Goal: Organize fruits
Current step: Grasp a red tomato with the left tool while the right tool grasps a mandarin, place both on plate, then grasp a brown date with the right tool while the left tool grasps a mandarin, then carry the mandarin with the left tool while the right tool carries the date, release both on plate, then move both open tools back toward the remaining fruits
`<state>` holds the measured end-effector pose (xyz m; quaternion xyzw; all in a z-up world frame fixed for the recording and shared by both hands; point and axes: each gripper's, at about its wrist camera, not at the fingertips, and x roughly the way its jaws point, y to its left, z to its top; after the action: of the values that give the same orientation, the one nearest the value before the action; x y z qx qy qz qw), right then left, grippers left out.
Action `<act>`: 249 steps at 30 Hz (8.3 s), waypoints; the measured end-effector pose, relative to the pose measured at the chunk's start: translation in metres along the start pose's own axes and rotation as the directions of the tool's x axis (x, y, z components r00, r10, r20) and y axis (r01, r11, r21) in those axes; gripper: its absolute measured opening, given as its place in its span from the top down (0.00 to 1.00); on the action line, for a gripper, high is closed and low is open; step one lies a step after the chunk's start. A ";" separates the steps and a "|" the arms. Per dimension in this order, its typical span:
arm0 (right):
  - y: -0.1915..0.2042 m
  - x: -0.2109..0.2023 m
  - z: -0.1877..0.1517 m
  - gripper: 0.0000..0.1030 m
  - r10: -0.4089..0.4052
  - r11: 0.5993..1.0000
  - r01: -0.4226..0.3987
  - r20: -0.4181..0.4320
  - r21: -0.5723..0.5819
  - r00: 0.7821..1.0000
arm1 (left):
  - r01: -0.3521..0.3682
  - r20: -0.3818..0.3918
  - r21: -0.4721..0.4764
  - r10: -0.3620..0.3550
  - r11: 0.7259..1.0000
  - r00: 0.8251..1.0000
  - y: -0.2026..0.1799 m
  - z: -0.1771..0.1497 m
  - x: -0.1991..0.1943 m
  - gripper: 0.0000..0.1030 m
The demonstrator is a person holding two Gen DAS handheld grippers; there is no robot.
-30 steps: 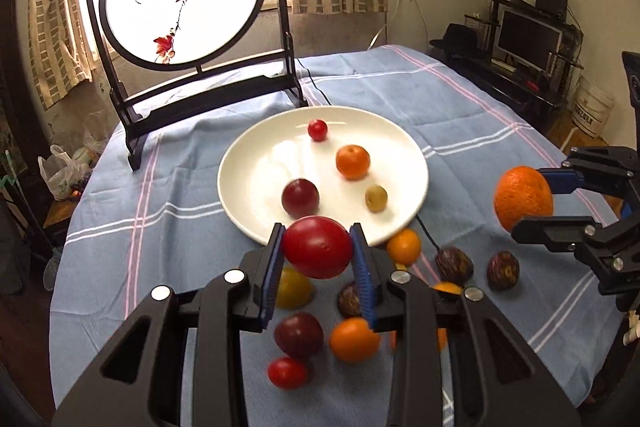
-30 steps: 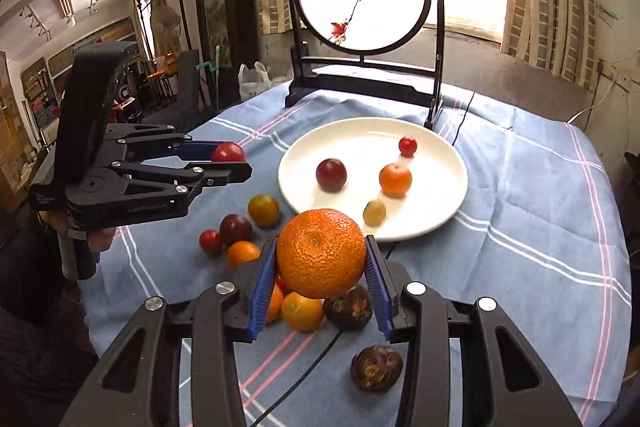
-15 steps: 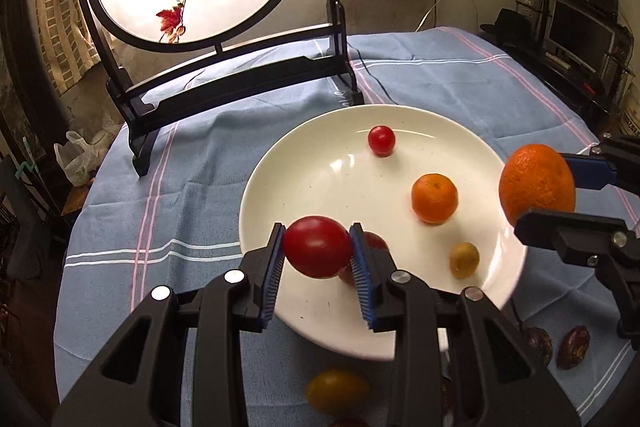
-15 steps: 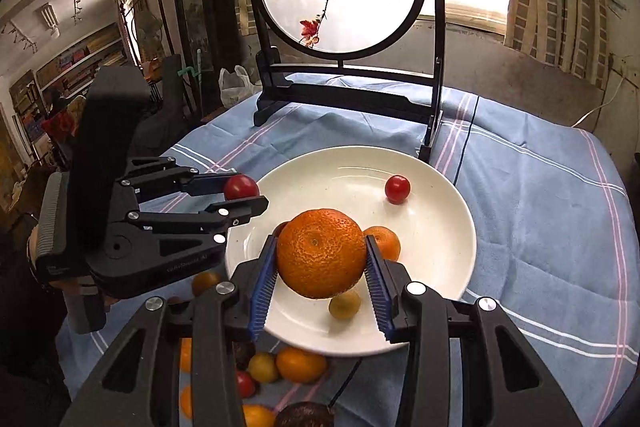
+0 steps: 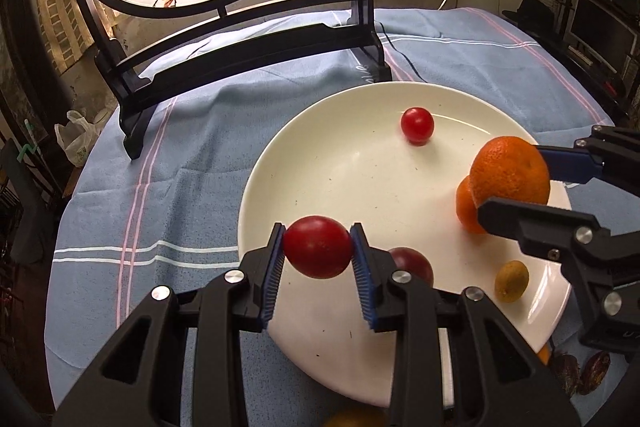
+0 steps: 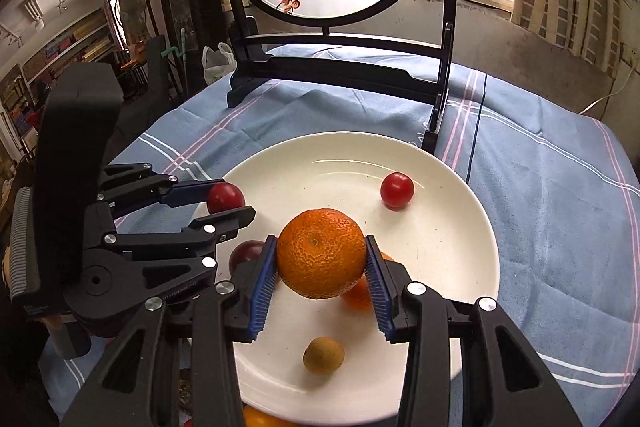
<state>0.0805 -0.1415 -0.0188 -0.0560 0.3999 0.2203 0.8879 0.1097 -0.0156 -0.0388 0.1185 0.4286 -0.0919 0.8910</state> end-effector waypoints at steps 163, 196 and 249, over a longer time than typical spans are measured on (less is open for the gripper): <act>0.047 -0.128 -0.135 0.61 0.000 0.980 -0.004 -0.021 -0.200 1.000 | 0.077 0.148 0.099 -0.091 0.992 0.985 -0.024 -0.093 -0.131 0.57; -0.048 -0.004 -0.006 0.47 -0.111 0.990 0.106 0.040 0.097 0.993 | 0.022 0.047 -0.053 -0.020 0.998 0.999 -0.002 0.014 -0.015 0.39; 0.075 -0.086 -0.172 0.60 0.094 0.987 -0.109 -0.127 -0.115 0.987 | 0.207 -0.092 0.035 -0.203 0.978 0.975 0.009 -0.173 -0.089 0.70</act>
<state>-0.1200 -0.1516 -0.0655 -0.1029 0.4411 0.2854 0.8446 -0.0709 0.0488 -0.0722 0.0973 0.4751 -0.1875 0.8542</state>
